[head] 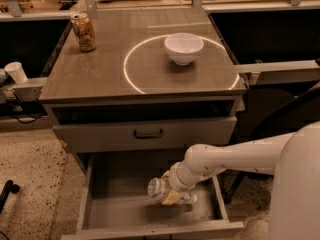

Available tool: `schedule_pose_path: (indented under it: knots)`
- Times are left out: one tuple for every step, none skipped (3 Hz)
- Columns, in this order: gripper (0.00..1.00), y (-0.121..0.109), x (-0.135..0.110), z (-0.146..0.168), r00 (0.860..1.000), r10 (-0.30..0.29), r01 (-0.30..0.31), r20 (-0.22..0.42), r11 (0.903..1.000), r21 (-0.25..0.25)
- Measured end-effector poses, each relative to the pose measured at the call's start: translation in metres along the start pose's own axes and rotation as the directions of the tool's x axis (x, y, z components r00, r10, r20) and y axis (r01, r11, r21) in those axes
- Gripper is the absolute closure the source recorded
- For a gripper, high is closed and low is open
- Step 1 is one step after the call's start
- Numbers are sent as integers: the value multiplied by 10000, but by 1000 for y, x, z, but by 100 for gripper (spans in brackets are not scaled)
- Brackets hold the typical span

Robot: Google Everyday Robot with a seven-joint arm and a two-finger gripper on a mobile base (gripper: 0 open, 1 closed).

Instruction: Place blue plastic bottle into middle drawer

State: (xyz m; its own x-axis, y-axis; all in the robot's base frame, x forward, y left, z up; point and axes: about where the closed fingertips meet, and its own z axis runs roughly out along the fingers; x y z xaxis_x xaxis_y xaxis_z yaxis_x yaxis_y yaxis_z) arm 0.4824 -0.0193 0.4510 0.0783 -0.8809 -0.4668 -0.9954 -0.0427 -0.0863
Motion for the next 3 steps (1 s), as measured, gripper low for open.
schedule_pose_path:
  knots:
    - [81, 4, 29, 4, 9998, -141, 137, 103, 9992, 381]
    - [58, 5, 34, 5, 9998, -150, 145, 111, 9989, 436]
    - [34, 5, 34, 5, 9998, -150, 145, 111, 9989, 436]
